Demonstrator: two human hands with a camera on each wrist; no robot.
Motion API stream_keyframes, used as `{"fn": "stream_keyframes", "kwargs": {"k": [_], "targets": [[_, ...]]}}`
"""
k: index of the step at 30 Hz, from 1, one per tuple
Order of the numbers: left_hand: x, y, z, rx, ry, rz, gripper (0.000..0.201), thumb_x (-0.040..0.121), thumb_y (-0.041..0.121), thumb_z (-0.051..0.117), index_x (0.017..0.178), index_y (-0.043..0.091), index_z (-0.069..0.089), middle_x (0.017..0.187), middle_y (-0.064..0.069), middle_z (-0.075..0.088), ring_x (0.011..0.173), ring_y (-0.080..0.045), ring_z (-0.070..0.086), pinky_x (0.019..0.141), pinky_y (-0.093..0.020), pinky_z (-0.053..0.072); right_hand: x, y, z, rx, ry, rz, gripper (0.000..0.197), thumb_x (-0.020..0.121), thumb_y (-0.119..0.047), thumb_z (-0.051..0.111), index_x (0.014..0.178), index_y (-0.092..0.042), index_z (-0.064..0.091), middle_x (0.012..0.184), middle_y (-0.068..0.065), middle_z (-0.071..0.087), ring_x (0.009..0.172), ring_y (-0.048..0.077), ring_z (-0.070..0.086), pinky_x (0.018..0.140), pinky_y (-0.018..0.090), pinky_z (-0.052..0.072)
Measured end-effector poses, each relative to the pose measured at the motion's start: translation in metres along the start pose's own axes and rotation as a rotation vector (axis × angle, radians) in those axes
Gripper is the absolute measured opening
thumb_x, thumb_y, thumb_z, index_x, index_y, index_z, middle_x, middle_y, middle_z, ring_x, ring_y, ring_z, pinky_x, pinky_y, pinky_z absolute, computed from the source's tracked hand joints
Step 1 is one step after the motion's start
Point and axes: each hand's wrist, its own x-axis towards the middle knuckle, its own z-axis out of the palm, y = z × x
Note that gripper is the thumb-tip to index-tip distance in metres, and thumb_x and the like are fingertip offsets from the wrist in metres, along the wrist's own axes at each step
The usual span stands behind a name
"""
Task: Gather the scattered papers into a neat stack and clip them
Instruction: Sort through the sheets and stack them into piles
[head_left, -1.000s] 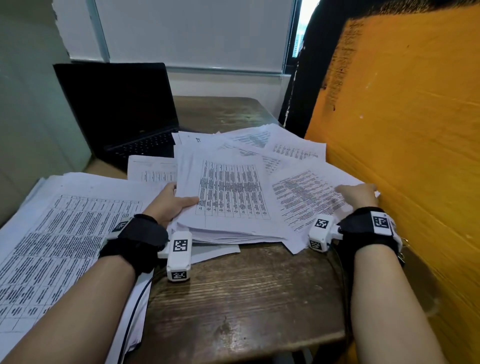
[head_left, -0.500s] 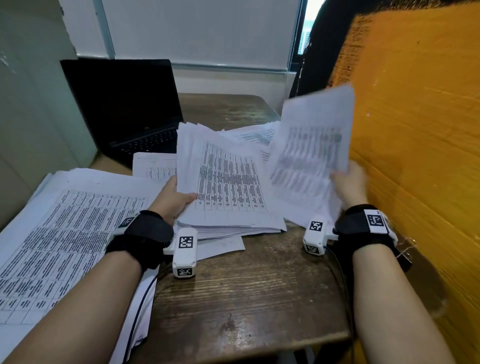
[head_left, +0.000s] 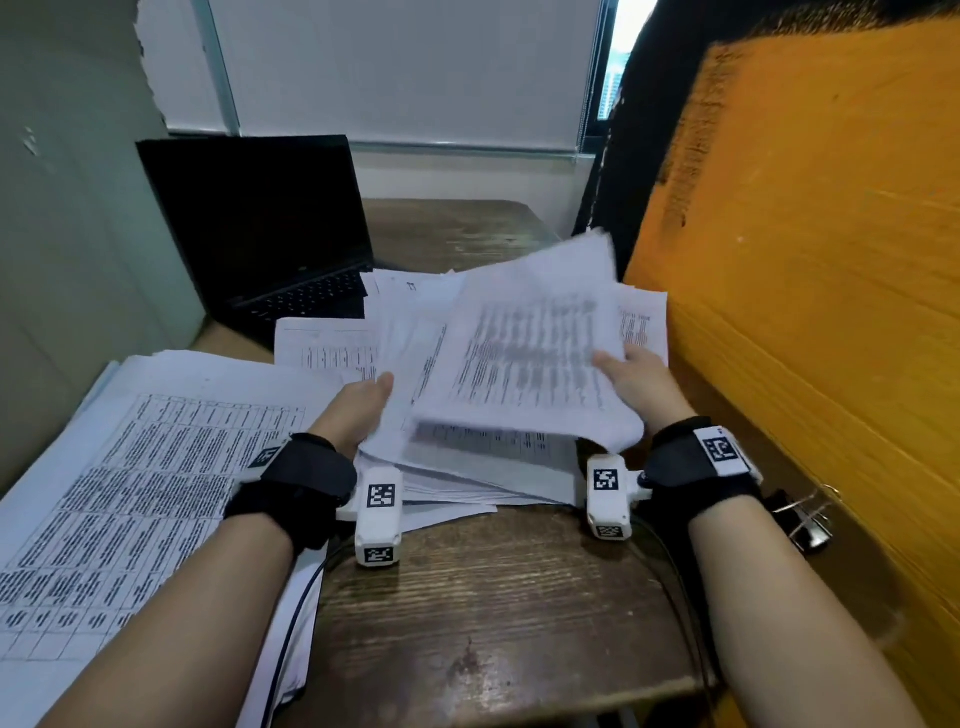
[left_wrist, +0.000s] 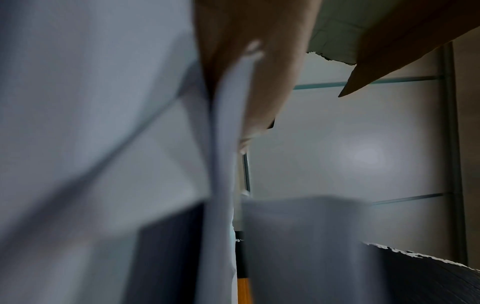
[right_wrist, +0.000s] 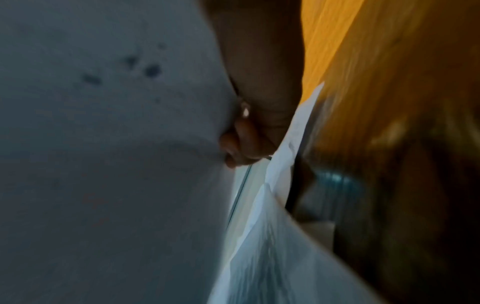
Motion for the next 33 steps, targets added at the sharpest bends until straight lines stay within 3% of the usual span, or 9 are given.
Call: {"fn": "stream_keyframes", "kwargs": {"k": [3,7,10,11,16,20,24,29,33], "targets": [[0.003,-0.001,0.0,-0.115,-0.069,-0.03,0.058,0.098,0.05,0.037,0.139,0.01,0.043,0.142,-0.003,0.043,0.126,-0.02,0.046,0.101,-0.031,0.035,-0.003,0.002,0.015,-0.055,-0.258,0.101,0.054,0.087,-0.04,0.068,0.124,-0.001,0.058,0.124,0.015,0.064,0.112,0.034,0.062,0.092,0.042,0.052],[0.004,-0.01,-0.002,-0.026,-0.165,0.071,0.055,0.091,0.019,0.062,0.139,0.006,0.037,0.136,-0.01,0.054,0.091,-0.012,0.06,0.064,-0.013,0.047,-0.009,0.006,0.024,0.005,-0.471,0.155,0.029,0.096,-0.011,0.057,0.122,0.0,0.056,0.123,0.029,0.061,0.114,0.05,0.055,0.1,0.054,0.045],[0.004,-0.01,-0.002,-0.103,-0.132,0.141,0.053,0.092,0.005,0.058,0.14,0.008,0.036,0.132,-0.012,0.056,0.096,-0.018,0.059,0.075,-0.019,0.049,-0.013,0.004,0.019,0.158,-0.395,0.196,0.05,0.095,-0.021,0.061,0.136,0.002,0.044,0.096,0.015,0.06,0.078,0.026,0.059,0.065,0.03,0.05],[0.003,-0.008,-0.002,-0.16,-0.121,0.174,0.051,0.093,0.003,0.056,0.14,0.009,0.037,0.13,-0.012,0.056,0.095,-0.017,0.06,0.072,-0.015,0.05,-0.011,0.006,0.016,0.181,-0.327,0.189,0.06,0.093,-0.027,0.064,0.14,0.002,0.04,0.099,0.013,0.06,0.08,0.02,0.059,0.065,0.025,0.05],[-0.016,0.016,-0.002,-0.279,-0.029,0.418,0.043,0.095,0.017,0.055,0.136,0.018,0.042,0.123,0.002,0.059,0.11,-0.015,0.059,0.076,-0.009,0.051,-0.029,-0.018,0.006,0.339,-0.35,0.129,0.045,0.087,-0.031,0.07,0.122,-0.004,0.061,0.116,0.013,0.07,0.105,0.026,0.068,0.098,0.041,0.051],[-0.042,0.056,0.0,-0.241,0.097,0.667,0.044,0.091,0.046,0.048,0.127,0.022,0.044,0.11,0.015,0.06,0.098,0.009,0.06,0.086,-0.015,0.05,-0.051,-0.06,0.0,0.44,-0.242,-0.143,0.032,0.089,-0.015,0.067,0.12,-0.012,0.062,0.121,0.01,0.069,0.107,0.024,0.068,0.098,0.045,0.051],[-0.059,0.106,-0.013,-0.229,0.342,0.869,0.038,0.101,0.022,0.04,0.13,-0.003,0.037,0.101,0.01,0.055,0.076,0.027,0.053,0.067,0.005,0.037,-0.063,-0.102,-0.016,0.256,-0.134,-0.403,0.042,0.091,-0.028,0.066,0.13,-0.015,0.056,0.122,0.002,0.067,0.112,0.017,0.065,0.1,0.045,0.05],[-0.057,0.126,-0.028,-0.376,0.404,0.843,0.067,0.094,0.046,0.047,0.135,0.0,0.021,0.103,0.013,0.054,0.088,0.013,0.058,0.081,-0.01,0.044,-0.071,-0.112,-0.021,0.333,-0.165,-0.441,0.058,0.083,-0.034,0.074,0.134,-0.018,0.051,0.127,-0.003,0.065,0.116,0.012,0.062,0.101,0.039,0.049],[-0.061,0.132,-0.009,-0.396,0.424,0.754,0.039,0.095,0.035,0.054,0.119,0.011,0.034,0.086,0.018,0.053,0.068,0.016,0.055,0.063,-0.003,0.042,-0.075,-0.117,-0.011,0.476,-0.067,-0.427,0.039,0.084,-0.02,0.075,0.12,-0.014,0.063,0.117,0.002,0.07,0.111,0.015,0.066,0.103,0.044,0.048]]}}
